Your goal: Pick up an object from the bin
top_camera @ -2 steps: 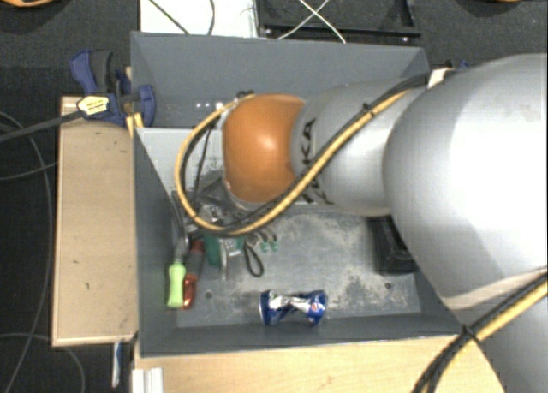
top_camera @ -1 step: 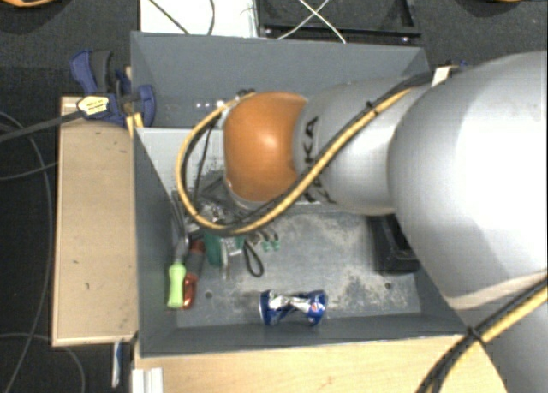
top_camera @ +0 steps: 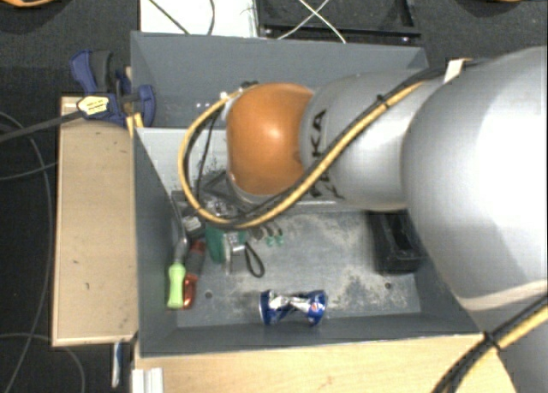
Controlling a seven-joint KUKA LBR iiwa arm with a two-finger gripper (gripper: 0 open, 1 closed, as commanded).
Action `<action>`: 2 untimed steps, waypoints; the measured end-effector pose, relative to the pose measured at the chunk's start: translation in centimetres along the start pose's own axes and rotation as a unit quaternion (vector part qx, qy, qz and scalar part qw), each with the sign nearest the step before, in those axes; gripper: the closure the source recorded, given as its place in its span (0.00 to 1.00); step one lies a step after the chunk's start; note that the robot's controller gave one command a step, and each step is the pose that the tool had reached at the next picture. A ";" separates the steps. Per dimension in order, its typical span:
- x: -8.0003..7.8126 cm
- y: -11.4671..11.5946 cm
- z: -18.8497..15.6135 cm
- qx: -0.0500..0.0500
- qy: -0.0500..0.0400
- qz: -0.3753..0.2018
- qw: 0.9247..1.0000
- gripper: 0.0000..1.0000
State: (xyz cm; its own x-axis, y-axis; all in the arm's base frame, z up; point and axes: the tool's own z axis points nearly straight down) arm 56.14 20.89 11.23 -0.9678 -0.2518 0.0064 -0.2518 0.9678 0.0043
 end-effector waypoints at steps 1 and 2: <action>-0.2 0.0 -2.1 0.000 -0.005 0.000 1.000 1.00; -0.3 0.0 -3.1 0.000 -0.005 0.001 1.000 1.00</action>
Offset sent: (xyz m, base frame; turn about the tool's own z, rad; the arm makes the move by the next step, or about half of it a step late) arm 0.0002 -0.0001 0.0617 0.0000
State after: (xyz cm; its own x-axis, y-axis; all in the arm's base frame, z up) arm 56.43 20.97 14.30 -0.9681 -0.2505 -0.0042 -0.2505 0.9681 0.0050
